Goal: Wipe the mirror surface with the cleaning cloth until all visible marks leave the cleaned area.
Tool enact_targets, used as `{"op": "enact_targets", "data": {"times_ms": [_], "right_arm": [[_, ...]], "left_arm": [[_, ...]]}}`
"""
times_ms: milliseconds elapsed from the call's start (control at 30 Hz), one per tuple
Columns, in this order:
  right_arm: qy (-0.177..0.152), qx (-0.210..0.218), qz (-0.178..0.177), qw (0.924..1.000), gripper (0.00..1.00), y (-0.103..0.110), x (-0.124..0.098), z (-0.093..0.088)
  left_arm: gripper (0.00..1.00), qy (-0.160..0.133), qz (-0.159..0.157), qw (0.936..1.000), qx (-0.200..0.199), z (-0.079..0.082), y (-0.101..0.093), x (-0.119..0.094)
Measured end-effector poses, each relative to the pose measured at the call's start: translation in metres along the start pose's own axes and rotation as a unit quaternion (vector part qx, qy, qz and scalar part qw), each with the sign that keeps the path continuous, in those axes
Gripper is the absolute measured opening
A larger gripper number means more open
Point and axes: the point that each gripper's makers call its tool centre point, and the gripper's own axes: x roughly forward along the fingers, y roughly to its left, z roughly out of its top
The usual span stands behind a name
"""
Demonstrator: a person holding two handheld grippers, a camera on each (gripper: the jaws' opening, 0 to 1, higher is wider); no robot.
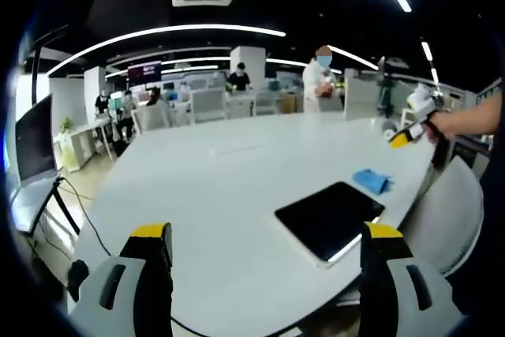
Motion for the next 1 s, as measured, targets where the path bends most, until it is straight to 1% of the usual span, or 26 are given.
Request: {"op": "enact_targets", "data": {"times_ms": [67,100,233,300,333,367,400,433,533,600,700,767,800,867,933,1000], "right_arm": [[-0.009,0.003,-0.011,0.9999,0.92,-0.001,0.005,0.008],[-0.008,-0.007,-0.015,0.9998,0.91,0.000,0.007,0.009],[0.014,-0.001,-0.020,0.9997,0.84,-0.001,0.015,0.006],[0.028,0.002,-0.025,0.9993,0.82,-0.004,0.018,0.004],[0.048,0.004,-0.023,0.9986,0.81,-0.004,0.019,-0.001],[0.053,0.014,-0.021,0.9982,0.81,-0.004,0.019,-0.001],[0.061,0.028,-0.011,0.9977,0.80,-0.001,0.021,0.000],[0.066,0.025,-0.005,0.9975,0.77,-0.001,0.022,0.001],[0.078,0.024,-0.008,0.9966,0.73,-0.002,0.026,0.004],[0.072,0.026,-0.006,0.9970,0.71,-0.001,0.029,0.005],[0.069,0.024,-0.020,0.9971,0.67,-0.005,0.039,-0.003],[0.072,0.024,-0.034,0.9965,0.64,-0.008,0.044,-0.012],[0.069,0.019,-0.036,0.9968,0.62,-0.008,0.045,-0.015],[0.073,0.010,-0.048,0.9961,0.55,-0.011,0.049,-0.024],[0.080,0.017,-0.053,0.9952,0.50,-0.012,0.052,-0.032],[0.082,0.029,-0.054,0.9947,0.46,-0.013,0.054,-0.036]], "left_arm": [[1.00,-0.005,0.004,1.0000,-0.007,0.002,0.001,-0.002],[1.00,-0.008,0.004,0.9999,-0.007,0.003,0.001,-0.002],[1.00,-0.010,0.011,0.9999,-0.009,0.004,0.003,-0.002],[1.00,-0.008,0.011,0.9998,-0.011,0.004,0.001,-0.001],[1.00,-0.008,0.009,0.9999,-0.011,0.005,0.000,-0.001],[1.00,-0.009,0.007,0.9999,-0.010,0.005,-0.001,0.000],[1.00,-0.007,0.005,0.9999,-0.009,0.004,-0.002,0.001],[1.00,-0.003,0.002,1.0000,-0.007,0.001,-0.002,0.003],[1.00,-0.001,0.000,1.0000,-0.010,-0.001,-0.001,0.005],[1.00,0.000,-0.002,1.0000,-0.010,0.000,-0.002,0.007],[1.00,-0.003,-0.007,0.9999,-0.007,0.003,-0.003,0.008],[1.00,-0.004,-0.009,0.9999,-0.009,0.005,-0.001,0.009],[1.00,-0.004,-0.010,0.9999,-0.010,0.005,0.000,0.008],[1.00,-0.006,-0.012,0.9999,-0.008,0.007,0.001,0.006],[1.00,-0.007,-0.014,0.9998,-0.008,0.007,0.003,0.004],[1.00,-0.005,-0.013,0.9999,-0.009,0.004,0.005,0.003]]}}
